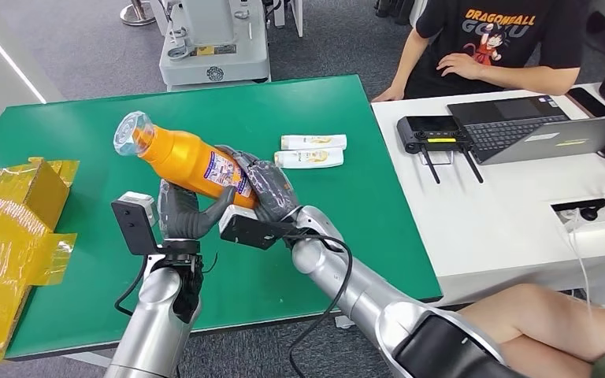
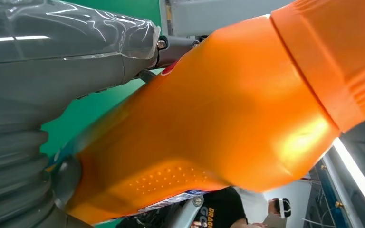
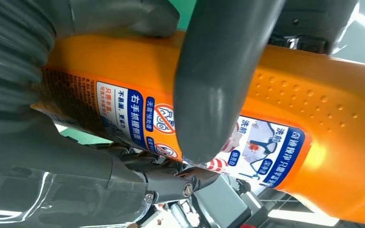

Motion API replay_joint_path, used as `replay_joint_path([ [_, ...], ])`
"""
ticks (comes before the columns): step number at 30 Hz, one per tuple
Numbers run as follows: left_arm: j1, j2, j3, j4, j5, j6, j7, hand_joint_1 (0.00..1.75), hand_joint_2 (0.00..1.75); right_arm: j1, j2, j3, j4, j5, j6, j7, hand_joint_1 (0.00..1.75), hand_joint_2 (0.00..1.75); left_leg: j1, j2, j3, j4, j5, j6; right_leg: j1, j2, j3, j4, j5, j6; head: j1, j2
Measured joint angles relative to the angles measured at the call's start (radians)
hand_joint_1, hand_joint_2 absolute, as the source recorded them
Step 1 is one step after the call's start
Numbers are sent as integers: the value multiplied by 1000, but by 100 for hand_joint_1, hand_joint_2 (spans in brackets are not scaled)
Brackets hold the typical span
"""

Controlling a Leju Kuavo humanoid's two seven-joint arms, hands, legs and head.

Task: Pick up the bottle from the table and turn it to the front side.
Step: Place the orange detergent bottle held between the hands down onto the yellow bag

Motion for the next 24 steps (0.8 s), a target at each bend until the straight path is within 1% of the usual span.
replay_joint_path([
  [4,-8,-2,0,9,4,0,-1,0,175,3,19,-15,20,-15,11,-21,175,175,0,1,0,0,0,0,0,1,0,0,0,0,0,0],
  [10,-14,-9,0,19,10,0,-3,0,175,10,40,-32,43,-19,16,-26,175,175,0,0,0,0,0,0,0,0,0,0,0,0,0,0],
  [19,-14,-18,0,24,9,2,-3,0,175,20,50,-47,51,-20,21,-25,175,175,0,0,0,0,0,0,0,0,0,0,0,0,0,0],
  [24,-13,-18,1,25,4,2,2,0,175,24,52,-52,52,7,29,-1,175,175,0,0,0,0,0,0,0,0,0,0,0,0,0,0],
])
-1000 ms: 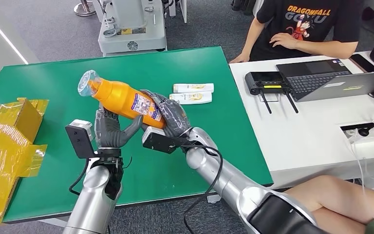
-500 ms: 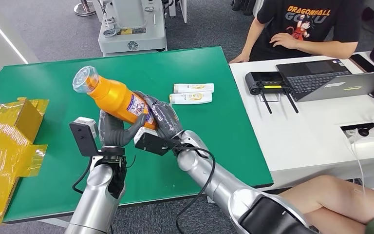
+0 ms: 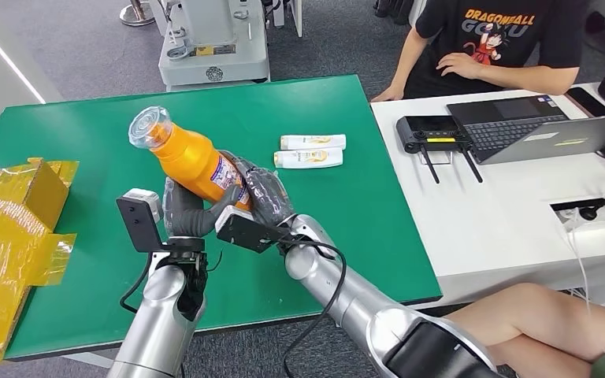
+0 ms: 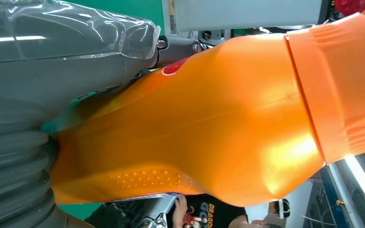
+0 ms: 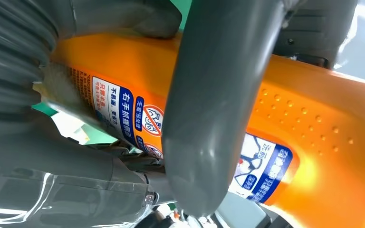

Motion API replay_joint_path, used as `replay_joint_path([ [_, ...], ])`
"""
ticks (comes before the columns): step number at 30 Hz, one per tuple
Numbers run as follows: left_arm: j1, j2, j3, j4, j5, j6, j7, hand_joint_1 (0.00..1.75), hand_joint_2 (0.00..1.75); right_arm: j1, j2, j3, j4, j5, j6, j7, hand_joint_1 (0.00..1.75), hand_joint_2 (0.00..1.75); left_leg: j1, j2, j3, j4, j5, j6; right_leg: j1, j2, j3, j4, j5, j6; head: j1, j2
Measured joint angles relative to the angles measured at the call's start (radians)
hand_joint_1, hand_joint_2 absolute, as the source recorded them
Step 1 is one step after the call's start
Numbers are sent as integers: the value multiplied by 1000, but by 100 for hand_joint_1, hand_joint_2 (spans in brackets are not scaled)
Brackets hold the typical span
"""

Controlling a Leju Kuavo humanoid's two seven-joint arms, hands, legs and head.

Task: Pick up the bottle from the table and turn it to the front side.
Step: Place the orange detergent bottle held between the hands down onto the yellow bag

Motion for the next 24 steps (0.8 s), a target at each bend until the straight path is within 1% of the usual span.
replay_joint_path([
  [4,5,0,1,0,-7,0,10,0,175,11,0,-3,1,27,4,19,175,175,0,0,0,0,0,0,0,0,0,0,0,0,0,0],
  [14,18,-2,2,0,-11,-3,14,1,175,41,-1,-14,3,63,7,32,175,175,0,0,0,0,0,0,0,0,0,0,0,0,0,0],
  [15,19,-2,2,0,-12,-3,14,21,175,44,-2,-16,3,70,8,35,175,175,0,0,0,0,0,0,0,0,0,0,0,0,0,0],
  [16,19,-2,3,-1,-13,-3,14,56,175,47,-3,-17,3,79,10,38,175,175,0,0,0,0,0,0,0,0,0,0,0,0,0,0],
  [18,19,-2,6,-3,-15,-3,14,142,175,55,-9,-19,3,99,14,46,175,175,0,0,0,0,0,0,0,0,0,0,0,0,0,0],
  [19,20,-2,7,-5,-15,-4,14,167,175,59,-12,-21,4,109,17,49,175,175,0,0,0,0,0,0,0,0,0,0,0,0,0,0],
  [20,21,-2,8,-7,-16,-4,14,175,175,63,-15,-23,4,117,19,51,175,175,0,0,0,0,0,0,0,0,0,0,0,0,0,0],
  [24,27,-2,9,-8,-19,-7,15,175,175,71,-22,-29,4,128,20,50,175,175,0,0,0,0,0,0,0,0,0,0,0,0,0,0],
])
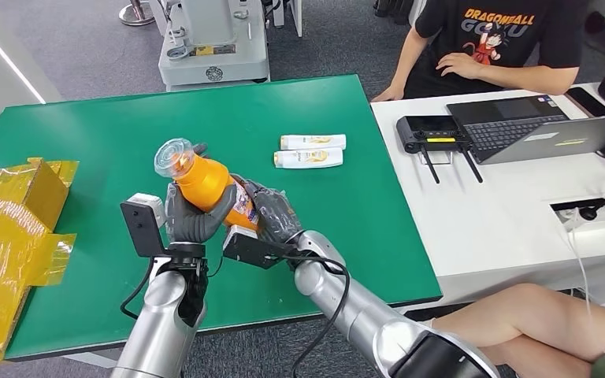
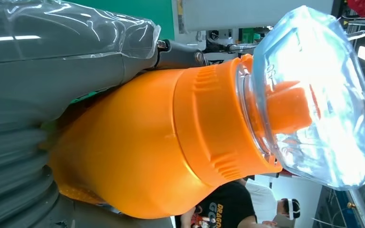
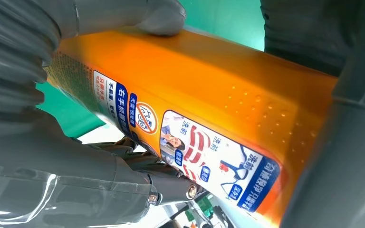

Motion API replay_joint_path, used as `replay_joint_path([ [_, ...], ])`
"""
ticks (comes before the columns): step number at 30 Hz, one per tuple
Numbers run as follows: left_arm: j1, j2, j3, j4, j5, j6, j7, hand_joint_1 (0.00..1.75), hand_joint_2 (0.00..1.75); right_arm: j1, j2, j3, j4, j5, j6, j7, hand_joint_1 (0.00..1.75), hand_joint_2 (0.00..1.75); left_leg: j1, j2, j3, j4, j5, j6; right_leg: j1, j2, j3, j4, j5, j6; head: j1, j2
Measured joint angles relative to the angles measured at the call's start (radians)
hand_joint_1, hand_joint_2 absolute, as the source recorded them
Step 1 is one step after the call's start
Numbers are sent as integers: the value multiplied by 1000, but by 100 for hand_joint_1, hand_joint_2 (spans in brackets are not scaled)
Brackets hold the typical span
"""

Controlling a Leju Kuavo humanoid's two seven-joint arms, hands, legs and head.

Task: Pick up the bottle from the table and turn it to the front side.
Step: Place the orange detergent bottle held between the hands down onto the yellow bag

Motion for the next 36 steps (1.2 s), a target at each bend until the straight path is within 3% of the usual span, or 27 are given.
replay_joint_path([
  [23,9,2,8,0,11,-17,-2,175,175,26,-5,-28,-14,20,-17,-20,175,175,0,0,0,0,0,0,0,0,0,0,0,0,0,0],
  [24,9,2,8,0,11,-17,-3,175,175,27,-5,-29,-15,21,-17,-20,162,175,0,0,0,0,0,0,0,0,0,0,0,0,0,0],
  [27,9,2,8,0,12,-18,-4,175,175,27,-5,-32,-16,27,-19,-21,31,175,0,0,0,0,0,0,0,0,0,0,0,0,0,0],
  [28,9,2,8,0,13,-18,-4,175,175,28,-5,-34,-17,30,-22,-22,0,175,0,0,0,0,0,0,0,0,0,0,0,0,0,0],
  [36,9,2,9,0,14,-18,-8,175,175,44,-6,-51,-57,37,-84,-49,0,175,0,0,0,0,0,0,0,0,0,0,0,0,0,0],
])
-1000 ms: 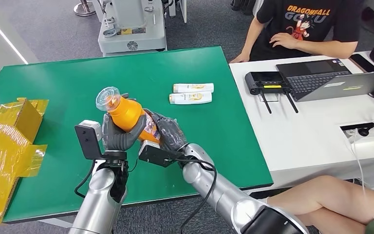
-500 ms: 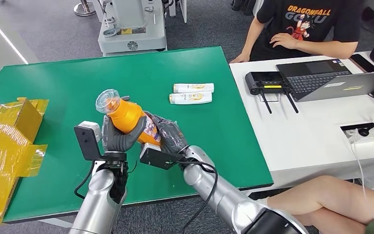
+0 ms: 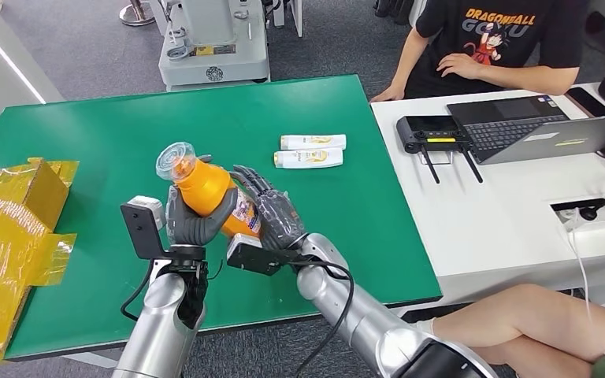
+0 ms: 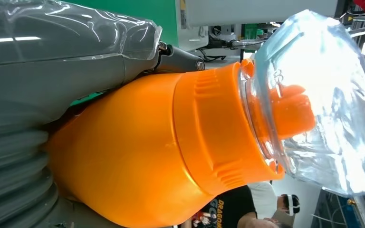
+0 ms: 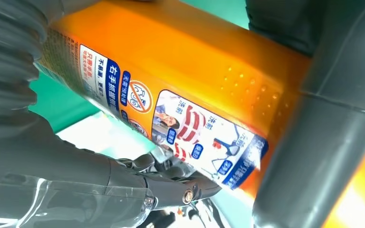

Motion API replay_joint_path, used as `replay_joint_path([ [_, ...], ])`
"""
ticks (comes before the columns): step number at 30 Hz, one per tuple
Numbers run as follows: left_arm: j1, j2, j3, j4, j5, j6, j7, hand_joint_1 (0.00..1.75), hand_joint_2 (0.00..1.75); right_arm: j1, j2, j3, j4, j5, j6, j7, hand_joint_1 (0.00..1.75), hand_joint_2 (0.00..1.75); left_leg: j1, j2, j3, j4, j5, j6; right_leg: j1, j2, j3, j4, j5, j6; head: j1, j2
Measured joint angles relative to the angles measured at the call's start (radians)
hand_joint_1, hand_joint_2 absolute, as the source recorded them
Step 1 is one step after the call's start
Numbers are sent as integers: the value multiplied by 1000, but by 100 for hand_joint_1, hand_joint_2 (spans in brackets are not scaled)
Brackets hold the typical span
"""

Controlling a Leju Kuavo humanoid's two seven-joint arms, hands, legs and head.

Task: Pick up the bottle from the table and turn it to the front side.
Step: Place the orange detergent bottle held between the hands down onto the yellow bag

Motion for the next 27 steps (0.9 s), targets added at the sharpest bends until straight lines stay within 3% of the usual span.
replay_joint_path([
  [4,0,1,0,-5,-2,9,-7,175,175,41,-3,-15,-80,-17,-10,-6,0,175,0,0,0,0,0,0,0,0,0,0,0,0,0,0],
  [11,33,19,8,-36,-3,38,-12,175,175,177,-24,-32,-340,-143,64,22,0,175,0,0,0,0,0,0,0,0,0,0,0,0,0,0],
  [18,60,40,10,-64,0,61,-17,175,175,298,-56,8,-529,-184,-16,-10,0,175,0,0,0,0,-1,0,0,0,0,0,0,0,0,0],
  [27,63,55,21,-79,-2,90,-20,175,175,359,-81,56,-661,-186,-65,-25,0,175,0,0,0,0,0,0,0,0,0,0,0,0,0,0],
])
